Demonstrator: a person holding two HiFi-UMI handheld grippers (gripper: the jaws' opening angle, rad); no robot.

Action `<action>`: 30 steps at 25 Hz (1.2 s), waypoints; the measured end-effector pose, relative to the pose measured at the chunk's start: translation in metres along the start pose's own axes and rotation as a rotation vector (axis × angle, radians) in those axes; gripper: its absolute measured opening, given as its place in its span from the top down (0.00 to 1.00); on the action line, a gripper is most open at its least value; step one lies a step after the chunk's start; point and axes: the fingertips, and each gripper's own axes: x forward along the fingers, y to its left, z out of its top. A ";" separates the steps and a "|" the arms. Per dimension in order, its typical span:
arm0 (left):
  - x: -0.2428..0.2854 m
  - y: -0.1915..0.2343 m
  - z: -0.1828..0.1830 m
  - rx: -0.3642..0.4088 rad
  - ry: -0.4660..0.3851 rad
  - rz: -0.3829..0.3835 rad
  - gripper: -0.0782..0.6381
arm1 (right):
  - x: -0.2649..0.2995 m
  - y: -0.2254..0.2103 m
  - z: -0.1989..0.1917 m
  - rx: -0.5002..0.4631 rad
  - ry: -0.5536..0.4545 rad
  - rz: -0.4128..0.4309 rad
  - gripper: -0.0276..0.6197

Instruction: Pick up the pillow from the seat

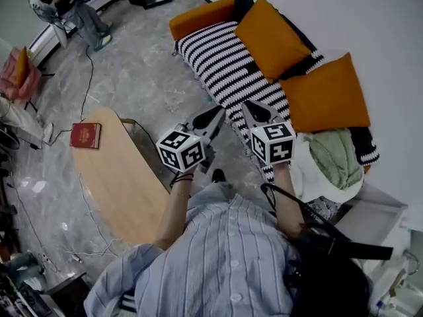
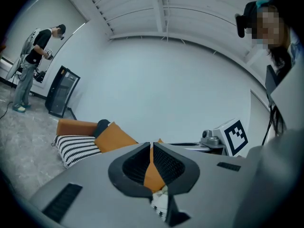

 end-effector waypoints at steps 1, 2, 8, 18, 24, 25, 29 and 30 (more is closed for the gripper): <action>-0.001 0.007 0.004 0.000 -0.003 -0.004 0.88 | 0.005 0.002 0.003 0.001 -0.003 -0.004 0.90; -0.002 0.013 0.009 0.000 -0.007 -0.006 0.88 | 0.009 0.004 0.006 0.002 -0.007 -0.008 0.90; -0.006 0.042 0.016 -0.043 -0.023 0.001 0.88 | 0.024 0.004 0.010 0.006 0.003 -0.029 0.90; 0.008 0.053 0.008 -0.052 0.016 -0.004 0.88 | 0.045 -0.015 0.016 0.018 0.018 -0.033 0.90; 0.039 0.079 0.017 -0.056 0.010 0.031 0.88 | 0.077 -0.037 0.023 -0.005 0.035 0.003 0.90; 0.045 0.085 0.020 -0.056 0.008 0.037 0.88 | 0.084 -0.043 0.026 -0.007 0.037 0.007 0.90; 0.070 0.109 0.036 -0.070 -0.012 0.056 0.88 | 0.110 -0.064 0.041 -0.028 0.048 0.025 0.90; 0.078 0.116 0.041 -0.075 -0.018 0.061 0.88 | 0.117 -0.070 0.045 -0.041 0.052 0.032 0.90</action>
